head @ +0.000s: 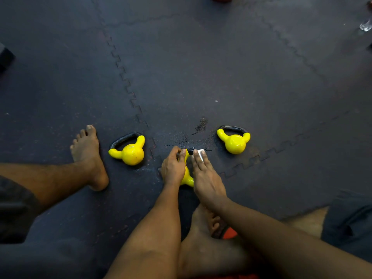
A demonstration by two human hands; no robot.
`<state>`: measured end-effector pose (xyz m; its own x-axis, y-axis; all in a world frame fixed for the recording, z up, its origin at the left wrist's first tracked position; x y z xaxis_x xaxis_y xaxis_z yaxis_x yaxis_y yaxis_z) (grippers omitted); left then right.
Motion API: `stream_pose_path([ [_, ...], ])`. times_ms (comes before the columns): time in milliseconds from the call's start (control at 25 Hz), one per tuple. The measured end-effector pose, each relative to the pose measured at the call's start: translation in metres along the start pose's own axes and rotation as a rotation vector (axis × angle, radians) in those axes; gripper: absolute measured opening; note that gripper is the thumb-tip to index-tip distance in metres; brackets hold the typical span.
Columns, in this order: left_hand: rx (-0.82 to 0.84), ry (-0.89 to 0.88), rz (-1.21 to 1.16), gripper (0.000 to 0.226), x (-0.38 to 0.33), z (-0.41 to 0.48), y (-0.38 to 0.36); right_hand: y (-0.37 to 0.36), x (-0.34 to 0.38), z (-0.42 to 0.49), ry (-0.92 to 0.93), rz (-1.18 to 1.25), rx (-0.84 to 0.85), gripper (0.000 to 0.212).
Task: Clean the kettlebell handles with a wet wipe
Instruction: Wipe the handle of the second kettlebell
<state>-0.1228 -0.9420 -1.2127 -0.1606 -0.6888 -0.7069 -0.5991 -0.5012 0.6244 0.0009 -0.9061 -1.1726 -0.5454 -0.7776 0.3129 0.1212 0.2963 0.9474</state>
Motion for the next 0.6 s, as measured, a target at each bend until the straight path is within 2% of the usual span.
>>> stream_pose_path([
  [80, 0.006, -0.009, -0.001, 0.031, -0.002, -0.001, 0.002, 0.000, -0.006, 0.022, -0.027, 0.086, 0.035, 0.057],
  [200, -0.006, -0.015, -0.033, 0.029, -0.002, 0.000, 0.003, 0.008, -0.037, 0.040, -0.241, 0.293, -0.001, 0.048],
  [320, -0.023, -0.011, -0.052, 0.031, 0.002, 0.001, 0.004, -0.001, -0.058, 0.031, -0.438, 0.746, -0.038, 0.025],
  [400, -0.016, 0.001, -0.043, 0.031, 0.002, 0.000, 0.004, -0.014, -0.058, 0.016, -0.525, 1.021, -0.059, 0.025],
  [480, -0.004, 0.016, -0.030, 0.031, 0.000, -0.001, 0.003, -0.024, -0.061, 0.001, -0.593, 1.115, -0.097, 0.028],
  [600, -0.023, 0.065, 0.001, 0.030, -0.005, -0.005, 0.005, -0.025, -0.069, -0.013, -0.668, 1.089, -0.193, 0.018],
])
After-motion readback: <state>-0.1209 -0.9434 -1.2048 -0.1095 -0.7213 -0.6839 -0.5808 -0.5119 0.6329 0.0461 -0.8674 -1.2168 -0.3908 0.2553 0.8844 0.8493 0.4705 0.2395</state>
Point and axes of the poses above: each hand's wrist, its own z-axis towards the middle knuckle, its own y-axis out of the back of the hand, x = y × z, the point moved 7 cm from there along z, towards the middle knuckle, and after that the axes turned 4 degrees about y, right-handed, at the moved point
